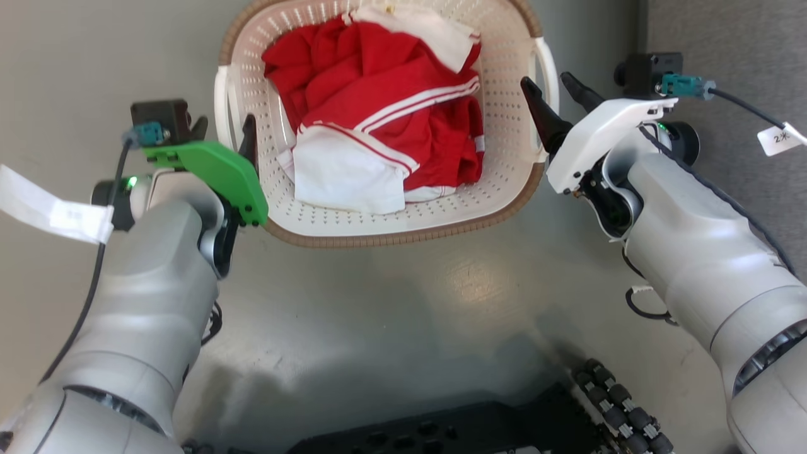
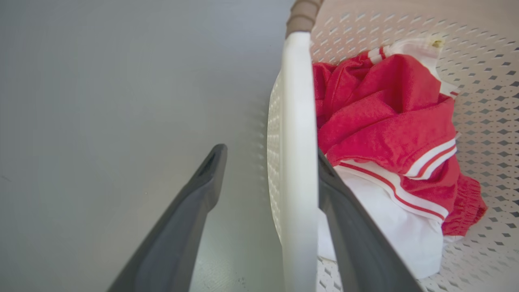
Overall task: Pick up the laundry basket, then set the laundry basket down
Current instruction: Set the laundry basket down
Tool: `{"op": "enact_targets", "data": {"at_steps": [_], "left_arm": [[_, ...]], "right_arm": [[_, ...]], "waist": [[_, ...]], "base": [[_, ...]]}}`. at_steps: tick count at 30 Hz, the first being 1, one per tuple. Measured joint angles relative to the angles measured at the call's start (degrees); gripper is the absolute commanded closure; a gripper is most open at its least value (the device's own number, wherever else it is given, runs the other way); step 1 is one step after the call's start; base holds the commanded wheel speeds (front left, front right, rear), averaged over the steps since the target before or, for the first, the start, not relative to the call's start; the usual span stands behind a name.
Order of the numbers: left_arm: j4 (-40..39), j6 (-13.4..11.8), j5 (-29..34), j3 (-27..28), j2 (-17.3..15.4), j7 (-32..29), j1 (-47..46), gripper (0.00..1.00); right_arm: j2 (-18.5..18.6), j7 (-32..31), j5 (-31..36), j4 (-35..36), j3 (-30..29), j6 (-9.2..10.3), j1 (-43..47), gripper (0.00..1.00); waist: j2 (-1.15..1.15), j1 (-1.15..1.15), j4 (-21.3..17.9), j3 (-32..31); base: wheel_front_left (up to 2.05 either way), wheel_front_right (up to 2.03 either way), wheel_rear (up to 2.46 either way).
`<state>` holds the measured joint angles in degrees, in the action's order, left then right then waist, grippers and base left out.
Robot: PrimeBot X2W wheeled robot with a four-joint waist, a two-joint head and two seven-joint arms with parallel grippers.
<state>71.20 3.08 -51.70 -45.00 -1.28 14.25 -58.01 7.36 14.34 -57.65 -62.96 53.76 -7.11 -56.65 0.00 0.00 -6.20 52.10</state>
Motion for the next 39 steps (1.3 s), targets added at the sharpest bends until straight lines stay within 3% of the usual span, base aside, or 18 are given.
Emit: {"op": "enact_targets", "data": {"at_steps": [7,17,28,35,39], "left_arm": [[0.1,0.4,0.0,0.7,-0.1,0.0,2.5,0.00],[-5.7,0.9,1.2,2.7,-0.1,0.0,3.6,0.00],[-12.8,0.9,3.3,8.3,-1.9,0.2,9.5,0.00],[-19.2,0.9,7.2,11.1,-1.8,0.2,14.3,0.00],[-23.6,0.3,9.7,13.4,-2.3,0.2,16.9,0.00]], "right_arm": [[-0.1,0.0,-0.8,0.2,-1.2,0.00,2.1,0.00],[1.7,0.0,-0.7,2.4,-2.7,0.00,4.2,0.00],[4.1,0.0,5.4,8.1,-5.9,0.00,6.8,0.00],[7.4,0.0,8.2,12.0,-13.3,0.11,13.0,0.00],[8.5,0.0,10.4,15.9,-17.3,1.25,16.3,0.00]], "waist": [[0.00,0.00,-0.3,-4.5],[0.00,0.00,-0.2,-12.3],[0.00,0.00,0.6,-21.3],[0.00,-0.01,1.4,-27.9],[0.00,0.00,2.2,-31.2]], "base": [[0.00,0.00,0.00],[0.00,0.00,0.00],[0.00,0.00,0.00],[0.00,0.00,0.00],[0.00,0.00,0.00]]}}
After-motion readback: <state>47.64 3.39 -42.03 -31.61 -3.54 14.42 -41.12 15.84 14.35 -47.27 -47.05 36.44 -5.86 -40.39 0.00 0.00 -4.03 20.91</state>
